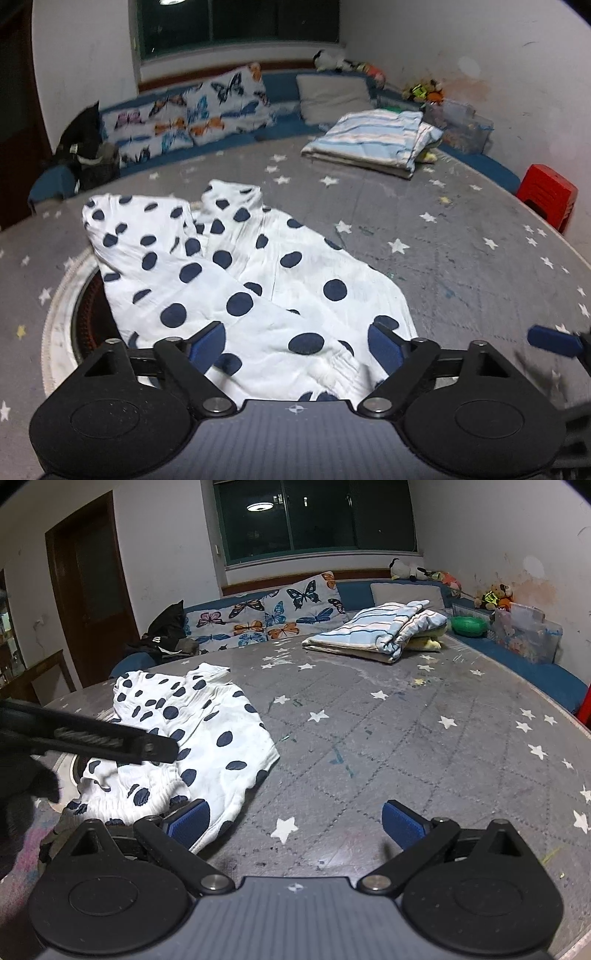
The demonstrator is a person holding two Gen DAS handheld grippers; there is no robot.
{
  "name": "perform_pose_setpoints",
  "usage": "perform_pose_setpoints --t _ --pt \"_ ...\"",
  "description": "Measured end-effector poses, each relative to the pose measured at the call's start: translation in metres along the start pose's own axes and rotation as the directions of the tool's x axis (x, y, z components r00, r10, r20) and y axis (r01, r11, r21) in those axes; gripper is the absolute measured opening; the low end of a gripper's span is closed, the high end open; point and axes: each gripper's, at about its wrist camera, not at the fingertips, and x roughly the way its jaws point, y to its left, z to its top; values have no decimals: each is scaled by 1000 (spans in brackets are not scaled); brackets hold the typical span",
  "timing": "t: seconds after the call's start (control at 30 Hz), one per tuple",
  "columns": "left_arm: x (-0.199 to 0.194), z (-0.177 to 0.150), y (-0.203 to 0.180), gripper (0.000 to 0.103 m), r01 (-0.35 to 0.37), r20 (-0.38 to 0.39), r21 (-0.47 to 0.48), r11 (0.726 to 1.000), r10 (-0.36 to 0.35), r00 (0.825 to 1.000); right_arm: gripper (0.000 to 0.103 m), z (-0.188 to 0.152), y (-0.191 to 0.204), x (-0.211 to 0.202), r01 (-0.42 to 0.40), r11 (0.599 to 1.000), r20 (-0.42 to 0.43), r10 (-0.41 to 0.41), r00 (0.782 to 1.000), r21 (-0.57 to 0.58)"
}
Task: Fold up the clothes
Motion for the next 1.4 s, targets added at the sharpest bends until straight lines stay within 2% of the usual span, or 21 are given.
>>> perform_pose_setpoints --t 0.07,0.3,0.37,0.43,0.53,0.8,1.03,1.1,1.33,1.37,1.4 --pt "9 3 1 77 4 -28 -20 1000 -4 1000 101 0 -1 1 -3 1000 -1 3 1000 2" --pt "26 3 8 52 16 -88 -61 998 -21 996 99 2 -2 2 -15 1000 -4 15 1000 5" --pt "27 2 10 41 29 -89 -70 997 -35 995 98 3 -1 2 -23 1000 -5 23 1000 4" --pt "25 2 12 25 41 -84 -79 996 -47 995 96 3 0 2 -33 999 -5 33 999 2" --pt "21 0 17 11 47 -72 -97 994 -54 996 95 3 3 3 -43 999 -10 43 999 -4" --pt "-11 -7 43 2 57 16 -164 985 -55 998 92 -2 13 3 -91 996 -39 90 995 -10" --pt "-54 -19 84 1 43 103 -250 967 -17 994 90 -7 30 1 -138 990 -64 136 989 -34" --pt "-63 -22 90 1 51 116 -247 968 -22 993 90 -9 35 1 -147 988 -71 144 987 -39" --pt "-58 -25 60 7 132 73 -156 979 -122 990 88 -14 35 2 -137 990 -92 133 987 -33" --pt "-55 -25 54 9 141 62 -148 979 -134 989 88 -14 34 2 -136 990 -94 132 987 -31" --pt "-51 -25 48 17 151 51 -140 979 -145 988 88 -15 33 1 -135 990 -97 131 987 -29"
